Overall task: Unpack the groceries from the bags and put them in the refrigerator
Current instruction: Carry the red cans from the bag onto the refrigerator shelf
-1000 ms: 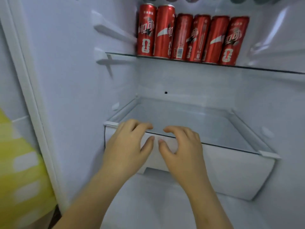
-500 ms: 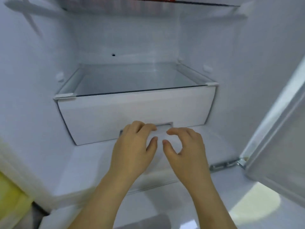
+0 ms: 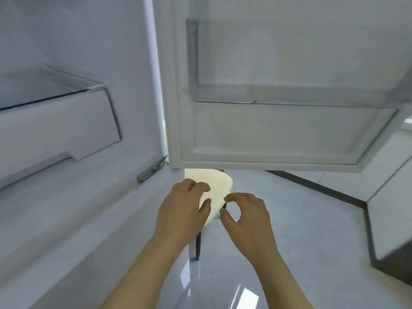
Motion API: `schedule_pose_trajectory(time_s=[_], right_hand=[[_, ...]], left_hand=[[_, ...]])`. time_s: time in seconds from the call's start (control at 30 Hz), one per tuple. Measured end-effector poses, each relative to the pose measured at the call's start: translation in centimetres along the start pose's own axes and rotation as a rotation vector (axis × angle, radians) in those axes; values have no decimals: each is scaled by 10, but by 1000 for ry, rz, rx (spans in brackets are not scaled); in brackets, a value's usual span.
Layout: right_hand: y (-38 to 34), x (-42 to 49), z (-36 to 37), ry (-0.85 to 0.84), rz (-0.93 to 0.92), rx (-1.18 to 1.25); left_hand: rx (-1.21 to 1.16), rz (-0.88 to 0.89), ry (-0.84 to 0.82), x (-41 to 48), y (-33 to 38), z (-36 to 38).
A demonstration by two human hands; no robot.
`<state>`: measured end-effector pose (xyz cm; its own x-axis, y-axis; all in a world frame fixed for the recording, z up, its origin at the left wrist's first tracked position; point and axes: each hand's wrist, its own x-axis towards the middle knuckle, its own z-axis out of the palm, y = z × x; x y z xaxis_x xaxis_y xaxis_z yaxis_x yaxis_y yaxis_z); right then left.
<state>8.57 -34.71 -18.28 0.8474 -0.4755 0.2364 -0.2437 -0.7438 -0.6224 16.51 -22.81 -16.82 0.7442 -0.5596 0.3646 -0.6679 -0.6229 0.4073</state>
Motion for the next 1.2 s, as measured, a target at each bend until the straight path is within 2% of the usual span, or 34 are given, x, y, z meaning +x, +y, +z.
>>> schedule_pose_trajectory(time_s=[0.3, 0.5, 0.83, 1.2], right_hand=[[145, -104, -121, 150, 389, -119], [218, -187, -196, 255, 582, -150], [286, -316, -285, 491, 941, -124], [344, -401, -372, 816, 1206, -194]], left_hand=[[-119, 281, -316, -21, 177, 109], [-166, 466, -419, -62, 298, 164], [-280, 814, -627, -138, 464, 221], [-420, 1222, -715, -186, 621, 269]])
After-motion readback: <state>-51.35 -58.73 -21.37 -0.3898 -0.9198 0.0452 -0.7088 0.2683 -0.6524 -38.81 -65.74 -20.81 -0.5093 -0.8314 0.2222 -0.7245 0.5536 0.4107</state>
